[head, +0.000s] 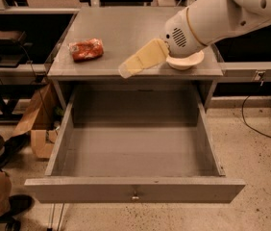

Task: Place coke can into top drawer

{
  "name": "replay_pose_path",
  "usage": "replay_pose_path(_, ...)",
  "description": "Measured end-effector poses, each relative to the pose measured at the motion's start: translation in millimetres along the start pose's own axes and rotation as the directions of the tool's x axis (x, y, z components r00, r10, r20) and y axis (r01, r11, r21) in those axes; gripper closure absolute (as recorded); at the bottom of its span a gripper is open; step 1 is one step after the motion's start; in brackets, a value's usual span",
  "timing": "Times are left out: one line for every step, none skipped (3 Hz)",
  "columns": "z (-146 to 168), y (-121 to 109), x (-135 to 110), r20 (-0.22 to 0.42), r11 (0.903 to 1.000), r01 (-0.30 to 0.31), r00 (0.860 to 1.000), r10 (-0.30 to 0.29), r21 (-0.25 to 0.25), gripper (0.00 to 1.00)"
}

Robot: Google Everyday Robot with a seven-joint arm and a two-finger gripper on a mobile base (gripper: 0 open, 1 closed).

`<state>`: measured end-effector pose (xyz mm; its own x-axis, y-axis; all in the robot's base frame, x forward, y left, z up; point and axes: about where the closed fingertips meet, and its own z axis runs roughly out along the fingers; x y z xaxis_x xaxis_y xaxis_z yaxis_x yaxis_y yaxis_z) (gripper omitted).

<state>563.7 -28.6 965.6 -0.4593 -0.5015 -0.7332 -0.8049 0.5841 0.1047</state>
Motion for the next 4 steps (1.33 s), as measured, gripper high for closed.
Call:
replay_pose_path(31,2,-34,0.101,0.9997,0.02,0.995,-0.022,0.014,0.0)
replay_pose_path(72,0,-84,0.238,0.9974,0.069,0.969,-0.072,0.021,0.0)
replay_pose_path(117,-14,-132,0.361,0.9952,0.098,0.928,-0.092,0.002,0.0)
replay_pose_path(117,-14,-132,0.361,0.9952,0.098,0.928,-0.092,0.002,0.0)
